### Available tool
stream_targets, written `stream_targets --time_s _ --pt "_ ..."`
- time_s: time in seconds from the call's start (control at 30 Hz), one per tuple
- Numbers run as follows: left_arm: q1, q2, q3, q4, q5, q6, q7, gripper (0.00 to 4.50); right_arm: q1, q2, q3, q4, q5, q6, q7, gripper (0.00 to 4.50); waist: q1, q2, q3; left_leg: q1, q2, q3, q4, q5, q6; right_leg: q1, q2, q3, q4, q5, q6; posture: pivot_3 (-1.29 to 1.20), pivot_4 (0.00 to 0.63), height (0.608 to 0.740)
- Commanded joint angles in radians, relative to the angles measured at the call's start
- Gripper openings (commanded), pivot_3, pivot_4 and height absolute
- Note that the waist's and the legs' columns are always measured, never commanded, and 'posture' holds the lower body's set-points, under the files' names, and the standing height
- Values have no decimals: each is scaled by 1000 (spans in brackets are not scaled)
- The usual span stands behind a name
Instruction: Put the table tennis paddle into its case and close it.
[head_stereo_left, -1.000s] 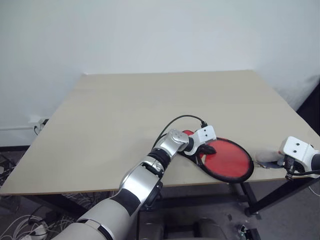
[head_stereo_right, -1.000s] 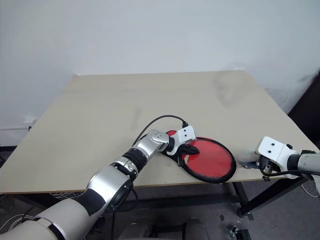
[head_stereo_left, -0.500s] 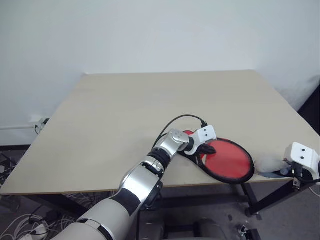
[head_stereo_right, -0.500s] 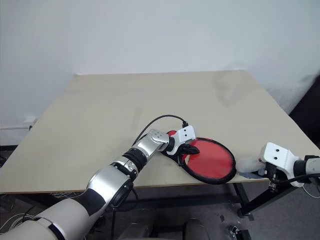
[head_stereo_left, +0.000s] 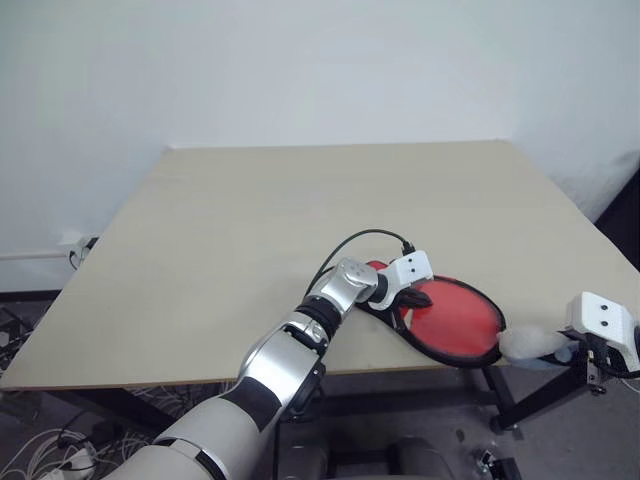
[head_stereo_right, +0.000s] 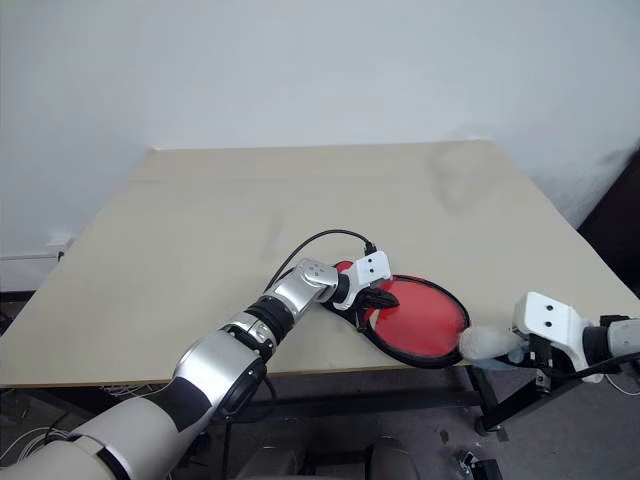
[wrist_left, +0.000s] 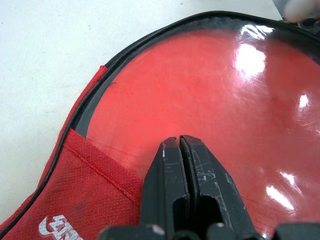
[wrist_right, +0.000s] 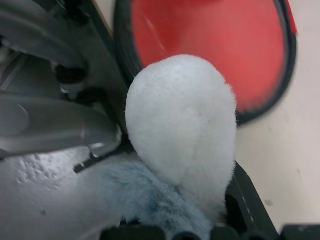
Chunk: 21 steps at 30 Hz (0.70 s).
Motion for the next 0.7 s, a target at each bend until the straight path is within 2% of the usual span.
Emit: stream_targets --time_s 0.03,0.4,0.7 --pt "13 -2 -39 60 56 37 21 0 11 -22 -16 -57 37 25 33 404 0 0 0 0 0 0 0 0 0 0 0 0 0 0 0 0 0 740" --pt "6 -12 -37 64 57 40 26 0 4 -4 26 -139 101 81 58 404 0 0 0 0 1 0 0 0 0 0 0 0 0 0 0 0 0 740" --pt "0 -17 -36 69 57 40 30 0 -104 42 170 -161 154 141 42 404 0 -1 0 0 2 1 0 0 0 0 0 -1 -1 0 0 0 0 740"
